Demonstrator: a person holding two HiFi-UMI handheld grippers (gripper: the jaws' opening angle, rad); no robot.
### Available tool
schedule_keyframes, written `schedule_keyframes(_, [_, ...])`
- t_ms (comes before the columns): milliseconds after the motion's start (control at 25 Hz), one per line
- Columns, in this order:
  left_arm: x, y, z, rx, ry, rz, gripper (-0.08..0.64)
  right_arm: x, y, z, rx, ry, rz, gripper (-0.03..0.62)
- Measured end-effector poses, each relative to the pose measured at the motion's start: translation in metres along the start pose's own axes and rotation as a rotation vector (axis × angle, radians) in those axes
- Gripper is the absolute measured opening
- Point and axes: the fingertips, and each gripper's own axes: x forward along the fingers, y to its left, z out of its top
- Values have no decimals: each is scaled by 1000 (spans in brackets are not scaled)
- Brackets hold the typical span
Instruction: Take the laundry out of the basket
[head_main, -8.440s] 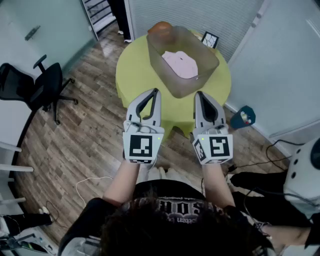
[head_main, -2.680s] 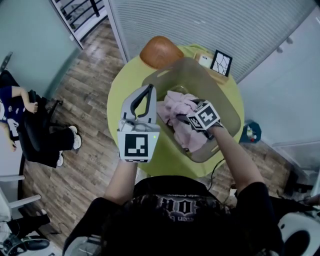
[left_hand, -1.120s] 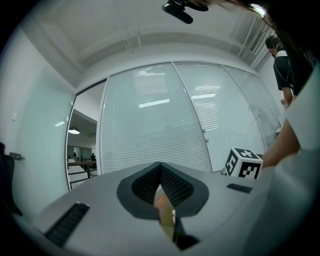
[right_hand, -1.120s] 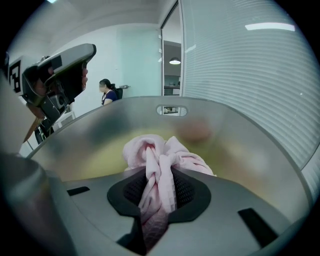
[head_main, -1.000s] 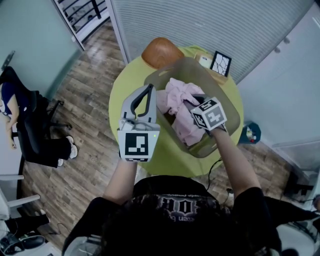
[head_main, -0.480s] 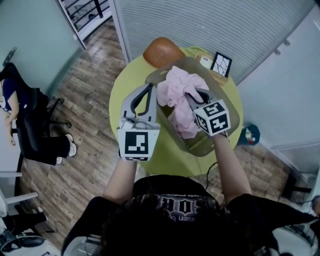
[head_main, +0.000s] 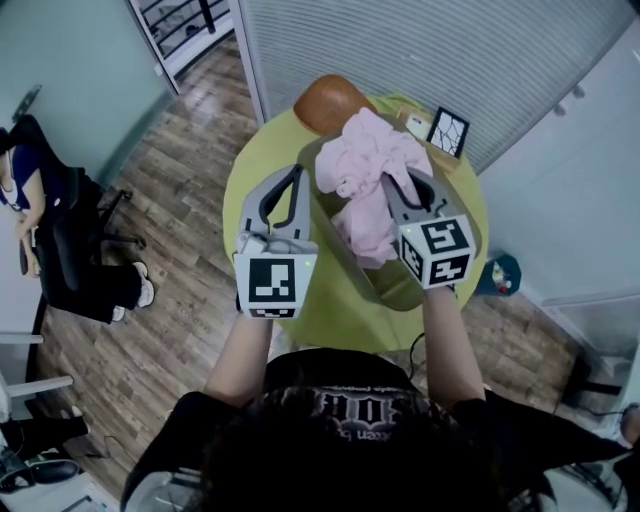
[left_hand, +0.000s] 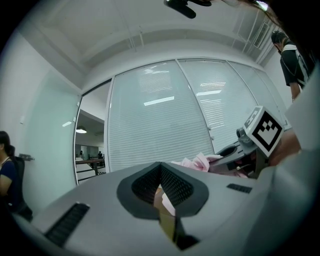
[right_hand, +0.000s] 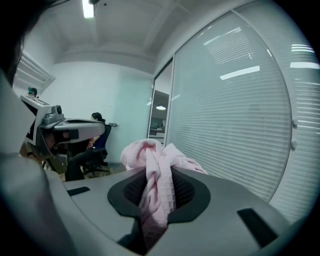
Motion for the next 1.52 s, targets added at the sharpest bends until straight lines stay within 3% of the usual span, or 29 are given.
schedule_keyframes(360, [-6, 10, 8, -2, 16, 30, -2, -14, 15, 55, -58, -123, 0, 81])
schedule_keyframes(800, [-15, 42, 52, 22, -53, 114, -2, -22, 38, 122, -109, -257, 48, 81])
schedule_keyframes(1160, [-56, 104, 97, 38, -102, 202, -2, -18, 95, 191, -153, -347, 107, 81])
schedule_keyframes(1520, [-85, 111, 112, 70, -118, 268, -2, -29, 118, 219, -166, -440, 181, 80])
